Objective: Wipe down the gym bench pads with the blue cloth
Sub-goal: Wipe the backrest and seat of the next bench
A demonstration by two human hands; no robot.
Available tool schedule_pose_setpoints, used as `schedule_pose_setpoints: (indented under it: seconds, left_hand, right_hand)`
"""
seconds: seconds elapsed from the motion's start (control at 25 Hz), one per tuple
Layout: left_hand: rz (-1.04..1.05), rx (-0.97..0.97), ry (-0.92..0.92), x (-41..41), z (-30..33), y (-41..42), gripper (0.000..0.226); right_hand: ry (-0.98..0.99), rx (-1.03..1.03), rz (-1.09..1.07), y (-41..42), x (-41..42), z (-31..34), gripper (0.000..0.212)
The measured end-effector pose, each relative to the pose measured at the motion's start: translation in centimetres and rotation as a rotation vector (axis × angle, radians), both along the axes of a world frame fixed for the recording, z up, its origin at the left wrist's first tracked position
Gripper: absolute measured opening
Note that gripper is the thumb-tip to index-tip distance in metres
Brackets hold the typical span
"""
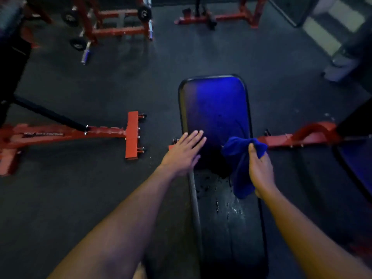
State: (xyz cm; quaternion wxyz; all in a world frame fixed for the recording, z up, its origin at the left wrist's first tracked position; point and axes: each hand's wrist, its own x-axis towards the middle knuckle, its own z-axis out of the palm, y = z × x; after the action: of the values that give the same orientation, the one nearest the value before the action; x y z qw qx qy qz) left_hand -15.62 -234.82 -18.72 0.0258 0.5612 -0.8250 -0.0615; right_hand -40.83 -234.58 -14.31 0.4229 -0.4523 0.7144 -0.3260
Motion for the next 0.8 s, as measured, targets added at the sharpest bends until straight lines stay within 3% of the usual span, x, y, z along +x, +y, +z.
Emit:
schedule_pose_setpoints:
  seconds: [0.16, 0.24, 0.4, 0.8]
  left_hand:
    - [-0.372, -0.131, -0.129, 2.5, 1.1, -8.1, 0.064]
    - [-0.448, -0.089, -0.192, 4.3, 2.6, -11.4, 0.065]
    - [-0.467, -0.068, -0.332, 7.4, 2.6, -15.6, 0.066]
    - [-0.514, 0.051, -0.506, 6.0, 4.4, -15.5, 0.069]
  right_hand:
    - [-0.290, 0.218, -0.448, 7.5, 3.5, -3.2, 0.051]
    - [-0.447, 0.273, -0.631, 10.4, 7.2, -3.6, 0.056]
    - [-0.521, 0.261, -0.778, 10.3, 12.3, -2.5, 0.069]
    - [-0.656, 0.216, -1.224, 7.1, 18.3, -2.6, 0.038]
